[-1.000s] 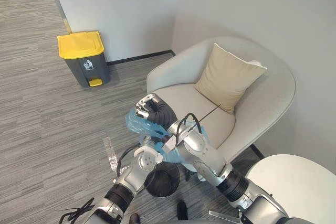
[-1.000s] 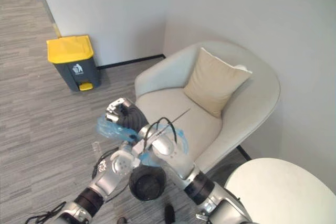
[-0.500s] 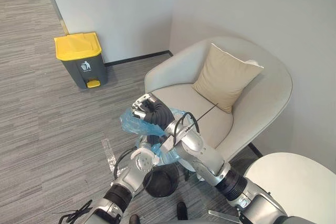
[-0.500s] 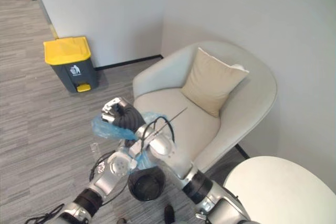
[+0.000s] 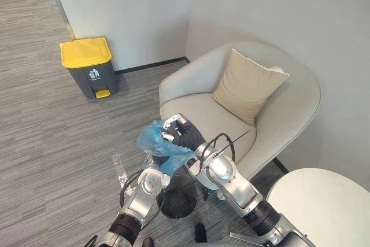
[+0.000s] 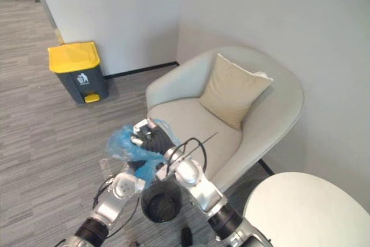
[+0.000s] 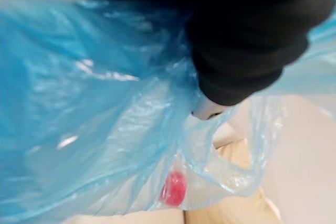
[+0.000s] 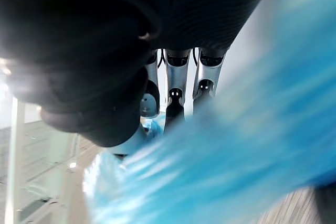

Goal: Gather rubbish on tea table into small bin, then transfer packed bag to large trash can.

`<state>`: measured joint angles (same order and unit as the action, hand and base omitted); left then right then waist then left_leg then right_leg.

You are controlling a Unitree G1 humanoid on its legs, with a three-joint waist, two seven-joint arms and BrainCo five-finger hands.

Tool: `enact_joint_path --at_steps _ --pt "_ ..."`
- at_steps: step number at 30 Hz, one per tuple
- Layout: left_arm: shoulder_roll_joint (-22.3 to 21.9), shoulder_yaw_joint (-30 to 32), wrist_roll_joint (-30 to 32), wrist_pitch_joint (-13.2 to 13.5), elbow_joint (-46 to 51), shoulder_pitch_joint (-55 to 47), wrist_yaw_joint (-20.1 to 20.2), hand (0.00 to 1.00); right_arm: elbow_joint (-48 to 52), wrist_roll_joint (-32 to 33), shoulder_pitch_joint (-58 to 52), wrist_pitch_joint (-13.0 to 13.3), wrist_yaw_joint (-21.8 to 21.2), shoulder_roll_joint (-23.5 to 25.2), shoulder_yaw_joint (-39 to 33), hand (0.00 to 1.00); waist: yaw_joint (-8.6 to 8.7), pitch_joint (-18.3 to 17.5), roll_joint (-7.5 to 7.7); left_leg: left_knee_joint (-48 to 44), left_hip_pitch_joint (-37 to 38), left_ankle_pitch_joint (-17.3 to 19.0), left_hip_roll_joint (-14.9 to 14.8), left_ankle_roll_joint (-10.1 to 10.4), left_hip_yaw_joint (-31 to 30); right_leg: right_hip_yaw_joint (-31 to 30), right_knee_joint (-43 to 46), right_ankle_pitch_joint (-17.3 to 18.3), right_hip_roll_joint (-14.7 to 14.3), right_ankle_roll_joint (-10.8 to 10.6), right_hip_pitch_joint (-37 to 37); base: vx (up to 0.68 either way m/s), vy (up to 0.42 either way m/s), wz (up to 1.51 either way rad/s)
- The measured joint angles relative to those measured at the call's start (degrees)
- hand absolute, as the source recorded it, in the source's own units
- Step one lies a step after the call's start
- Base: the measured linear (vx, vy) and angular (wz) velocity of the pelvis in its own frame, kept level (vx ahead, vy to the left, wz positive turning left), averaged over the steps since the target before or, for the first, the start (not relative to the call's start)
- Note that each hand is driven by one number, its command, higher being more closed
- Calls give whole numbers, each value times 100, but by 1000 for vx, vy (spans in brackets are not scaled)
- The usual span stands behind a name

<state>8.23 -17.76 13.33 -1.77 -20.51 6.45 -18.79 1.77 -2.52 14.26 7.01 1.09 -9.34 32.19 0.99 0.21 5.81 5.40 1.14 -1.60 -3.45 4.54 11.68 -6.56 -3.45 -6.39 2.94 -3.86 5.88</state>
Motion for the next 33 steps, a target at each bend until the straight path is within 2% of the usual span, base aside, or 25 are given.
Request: enact_joint_path --at_steps 5,10,17,21,24,26,33 --pt "18 113 -122 0 162 -201 1 100 0 -907 -185 38 270 -353 -293 0 -4 0 0 34 21 -1 2 -1 12 -3 -1 6 -1 -9 0 0 0 0" --pt "15 305 -269 13 376 -351 7 100 -3 -2024 -183 100 526 -982 -361 0 -16 2 -3 39 26 1 3 -2 18 -8 -4 7 -2 -10 0 0 0 0" --pt "11 488 -398 25 548 -540 11 100 -20 -2300 -306 105 631 -1195 -666 0 -28 19 -28 39 27 2 1 -2 18 -5 -7 10 0 -12 -1 0 0 0" --pt "-22 748 -465 28 556 -788 14 100 -67 -2396 -889 82 698 -976 -1276 0 -68 54 -79 39 22 6 9 -8 8 12 -7 17 13 -18 -4 0 0 0" --pt "-63 991 -685 34 510 -1063 30 100 -471 -2340 -1404 10 762 -471 -1797 0 -52 78 -122 31 16 6 20 -11 -27 88 -7 29 24 -18 -14 0 -1 6" --pt "-199 1202 -870 52 205 -1195 41 100 -1191 -1938 -1706 -146 736 -75 -2125 0 -33 86 -150 -5 27 8 24 -10 -149 197 -16 62 45 -21 -110 -1 -7 25" --pt "-460 2011 -1317 75 -830 -1476 185 100 -2869 -1082 -1787 -519 610 523 -2789 0 -114 166 -293 -45 37 16 33 -11 -165 244 -18 95 71 -34 -158 -6 -1 4"
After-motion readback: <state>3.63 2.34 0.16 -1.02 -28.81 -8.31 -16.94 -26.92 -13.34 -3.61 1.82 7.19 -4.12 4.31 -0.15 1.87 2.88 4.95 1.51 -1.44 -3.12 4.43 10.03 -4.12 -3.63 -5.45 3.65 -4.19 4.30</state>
